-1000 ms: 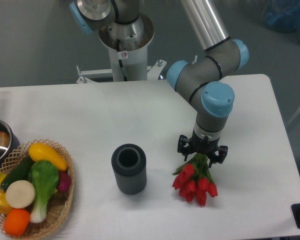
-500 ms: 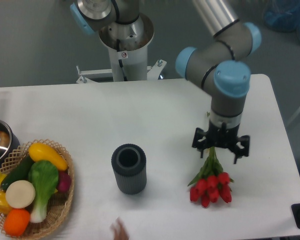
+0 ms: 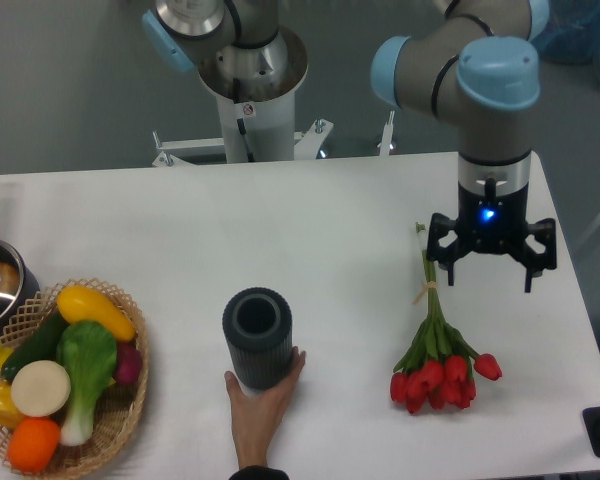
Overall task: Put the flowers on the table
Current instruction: 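Open the gripper and raise it away from the tulip stems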
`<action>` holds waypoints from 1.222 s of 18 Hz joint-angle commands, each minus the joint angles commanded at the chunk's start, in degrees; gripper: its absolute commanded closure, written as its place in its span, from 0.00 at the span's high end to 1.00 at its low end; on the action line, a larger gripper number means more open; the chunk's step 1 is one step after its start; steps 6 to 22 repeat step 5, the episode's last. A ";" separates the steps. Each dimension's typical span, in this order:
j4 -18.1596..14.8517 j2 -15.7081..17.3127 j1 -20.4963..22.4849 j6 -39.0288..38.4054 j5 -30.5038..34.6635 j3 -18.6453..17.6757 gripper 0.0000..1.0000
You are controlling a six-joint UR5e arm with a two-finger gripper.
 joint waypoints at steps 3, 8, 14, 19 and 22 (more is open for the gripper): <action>-0.09 1.31 2.72 1.68 -3.41 -0.17 1.00; -0.09 2.37 3.87 2.12 -5.09 -0.26 1.00; -0.09 2.37 3.87 2.12 -5.09 -0.26 1.00; -0.09 2.37 3.87 2.12 -5.09 -0.26 1.00; -0.09 2.37 3.87 2.12 -5.09 -0.26 1.00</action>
